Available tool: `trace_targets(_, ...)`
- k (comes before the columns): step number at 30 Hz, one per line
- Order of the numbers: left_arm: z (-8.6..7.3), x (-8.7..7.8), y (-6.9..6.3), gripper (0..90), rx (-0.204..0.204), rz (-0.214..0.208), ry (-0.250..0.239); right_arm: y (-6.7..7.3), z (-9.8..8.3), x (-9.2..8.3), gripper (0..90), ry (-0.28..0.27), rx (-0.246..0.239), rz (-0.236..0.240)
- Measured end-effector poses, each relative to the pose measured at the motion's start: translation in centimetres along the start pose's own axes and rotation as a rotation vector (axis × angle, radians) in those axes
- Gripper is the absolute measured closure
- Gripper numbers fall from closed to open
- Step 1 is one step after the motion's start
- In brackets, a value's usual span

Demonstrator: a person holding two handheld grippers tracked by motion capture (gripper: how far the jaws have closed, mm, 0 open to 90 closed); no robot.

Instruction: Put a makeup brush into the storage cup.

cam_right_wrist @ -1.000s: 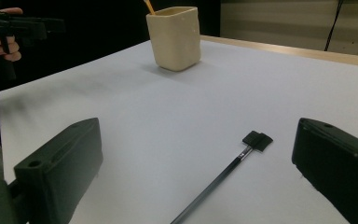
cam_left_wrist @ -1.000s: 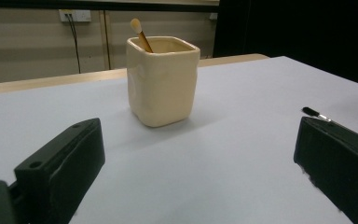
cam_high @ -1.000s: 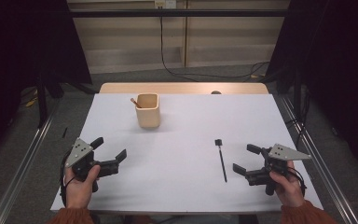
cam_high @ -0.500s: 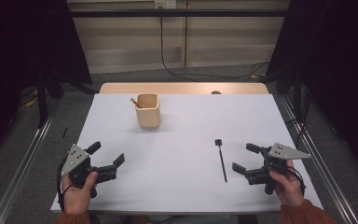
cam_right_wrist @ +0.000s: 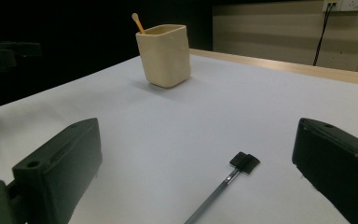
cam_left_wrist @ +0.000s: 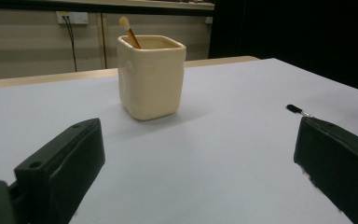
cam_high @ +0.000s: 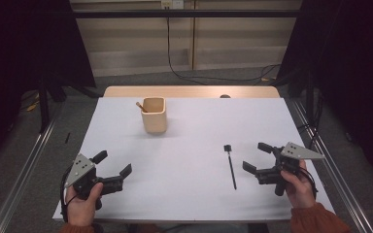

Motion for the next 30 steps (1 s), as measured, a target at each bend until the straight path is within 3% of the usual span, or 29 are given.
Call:
trace_targets(8, -0.2, 0.0, 0.1, 2.1, -0.002, -0.003, 0.022, -0.4, 1.4, 1.4, 1.3, 0.021, -0.051, -0.002)
trace_targets(10, -0.3, 0.0, 0.2, 2.1, -0.015, -0.004, 0.019, -0.5, 1.9, 1.8, 1.3, 0.019, -0.047, 0.004)
trace_targets(24, -0.2, 0.1, -0.2, 2.1, 0.009, -0.031, 0.022, -1.9, 4.2, 4.2, 1.8, 0.028, -0.053, -0.017)
trace_targets(30, -0.2, 0.1, -0.2, 2.1, 0.008, -0.027, 0.026, -2.3, 4.2, 4.9, 1.8, 0.083, -0.042, -0.023)
Point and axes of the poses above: each handheld gripper's, and its own axes: x roughly forward along the jaws, z roughly out of its top, y roughly to its left, the point moved 1 cm from there along x, roughly forward along the jaws, and after that the axes turned 5 degrees about z, right-handed, at the moved point
